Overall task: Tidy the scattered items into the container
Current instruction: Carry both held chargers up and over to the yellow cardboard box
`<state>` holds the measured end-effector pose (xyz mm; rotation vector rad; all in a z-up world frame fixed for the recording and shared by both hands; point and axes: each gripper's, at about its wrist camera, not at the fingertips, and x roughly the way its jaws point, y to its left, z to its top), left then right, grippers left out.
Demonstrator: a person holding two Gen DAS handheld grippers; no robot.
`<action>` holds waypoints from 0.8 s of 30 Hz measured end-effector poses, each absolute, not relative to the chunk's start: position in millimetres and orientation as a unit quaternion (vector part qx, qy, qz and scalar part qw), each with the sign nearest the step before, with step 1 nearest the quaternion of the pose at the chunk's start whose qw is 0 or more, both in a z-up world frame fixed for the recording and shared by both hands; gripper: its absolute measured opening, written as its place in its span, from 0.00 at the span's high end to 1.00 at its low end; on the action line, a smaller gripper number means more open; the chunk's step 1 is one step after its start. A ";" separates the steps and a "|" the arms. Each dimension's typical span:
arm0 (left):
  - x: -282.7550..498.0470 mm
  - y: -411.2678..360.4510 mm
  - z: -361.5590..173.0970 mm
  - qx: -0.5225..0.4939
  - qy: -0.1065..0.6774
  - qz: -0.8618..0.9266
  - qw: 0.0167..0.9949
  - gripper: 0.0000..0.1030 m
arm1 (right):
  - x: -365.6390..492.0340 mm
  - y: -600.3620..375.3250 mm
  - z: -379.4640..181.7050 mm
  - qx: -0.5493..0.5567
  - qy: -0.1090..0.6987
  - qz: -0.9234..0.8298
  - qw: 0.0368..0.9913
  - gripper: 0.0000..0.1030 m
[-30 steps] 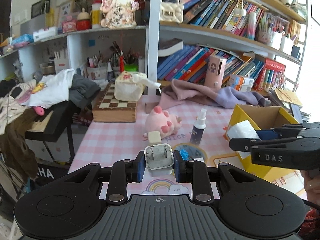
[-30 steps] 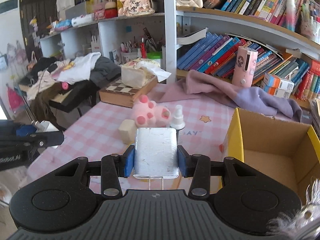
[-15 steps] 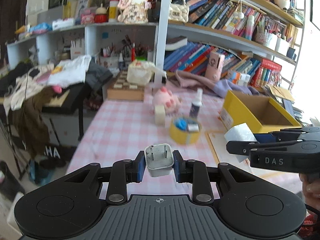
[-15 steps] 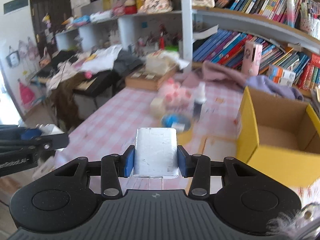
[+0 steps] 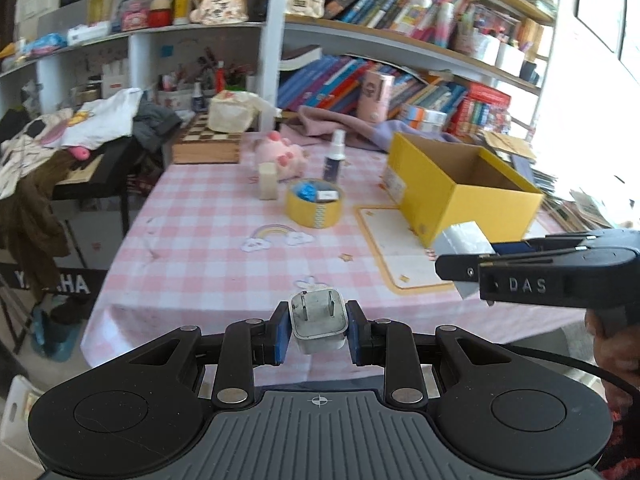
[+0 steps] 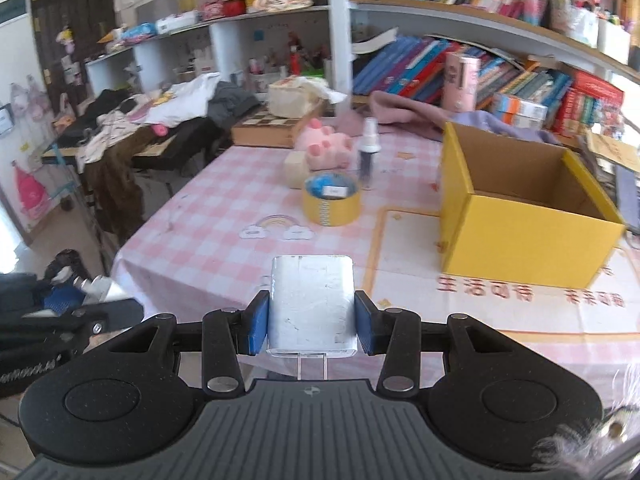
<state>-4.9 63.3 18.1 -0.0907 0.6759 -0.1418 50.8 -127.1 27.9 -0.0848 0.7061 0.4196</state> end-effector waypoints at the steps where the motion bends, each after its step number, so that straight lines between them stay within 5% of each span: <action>1: -4.3 61.2 18.1 -0.043 0.330 -0.077 0.940 0.74 | 49.3 -129.7 28.9 -0.042 0.344 0.198 0.917 0.60; 24: 41.0 -72.7 14.6 0.032 0.328 -0.282 0.901 0.74 | 21.6 -266.9 21.1 0.034 0.365 0.005 0.930 0.60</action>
